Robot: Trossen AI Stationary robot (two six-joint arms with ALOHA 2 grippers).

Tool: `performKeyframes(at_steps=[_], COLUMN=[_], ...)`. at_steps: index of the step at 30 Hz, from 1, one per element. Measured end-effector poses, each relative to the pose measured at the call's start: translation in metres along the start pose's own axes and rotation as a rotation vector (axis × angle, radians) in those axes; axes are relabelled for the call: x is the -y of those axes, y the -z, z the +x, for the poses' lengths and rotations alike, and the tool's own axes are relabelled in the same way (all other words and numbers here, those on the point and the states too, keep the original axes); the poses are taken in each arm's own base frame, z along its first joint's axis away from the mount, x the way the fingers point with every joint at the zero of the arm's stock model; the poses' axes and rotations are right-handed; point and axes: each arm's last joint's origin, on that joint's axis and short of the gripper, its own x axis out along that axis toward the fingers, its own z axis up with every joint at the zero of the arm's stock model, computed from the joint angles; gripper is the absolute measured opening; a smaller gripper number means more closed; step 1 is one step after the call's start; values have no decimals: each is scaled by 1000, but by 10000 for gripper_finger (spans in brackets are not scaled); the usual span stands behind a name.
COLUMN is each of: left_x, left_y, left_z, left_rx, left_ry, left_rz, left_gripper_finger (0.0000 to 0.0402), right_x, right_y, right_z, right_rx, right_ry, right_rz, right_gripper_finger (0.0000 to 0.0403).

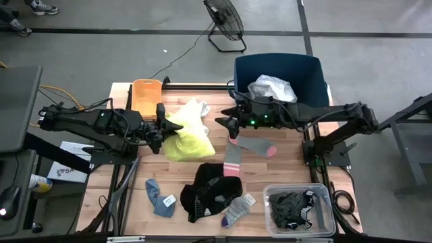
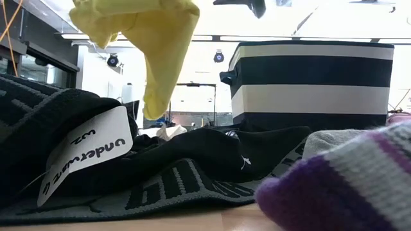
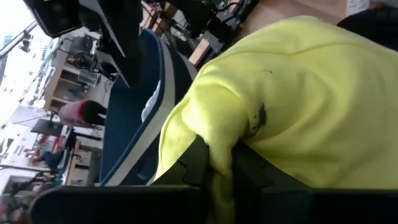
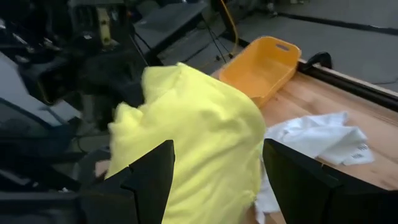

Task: Pick & Place Cloths
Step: Put the yellow shirt into the blue bin

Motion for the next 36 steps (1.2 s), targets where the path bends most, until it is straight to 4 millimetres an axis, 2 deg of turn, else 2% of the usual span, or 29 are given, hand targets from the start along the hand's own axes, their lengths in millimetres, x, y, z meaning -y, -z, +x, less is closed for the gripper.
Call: performKeyframes(at_steps=[12, 19, 23, 26, 32, 36], left_x=[-1, -1, -1, -1, -3, -4], left_y=[1, 1, 1, 1, -1, 0], left_z=[0, 0, 0, 0, 0, 0], left_rx=[-23, -23, -24, -24, -11, -33], left_ry=[-23, -23, -23, -24, -46, -61], left_rz=[12, 11, 12, 21, 36, 78], left_gripper_finger=[32, 32, 32, 32, 32, 32], right_x=[11, 5, -1, -3, -2, 0], right_y=[28, 32, 35, 40, 59, 62], right_z=[12, 11, 11, 20, 51, 57], right_rx=[-20, -15, -15, -16, -54, -65], right_ry=[-53, -99, -129, -146, -177, -180], right_rz=[51, 42, 33, 34, 84, 85], right_gripper_finger=[237, 238, 251, 268, 295, 301])
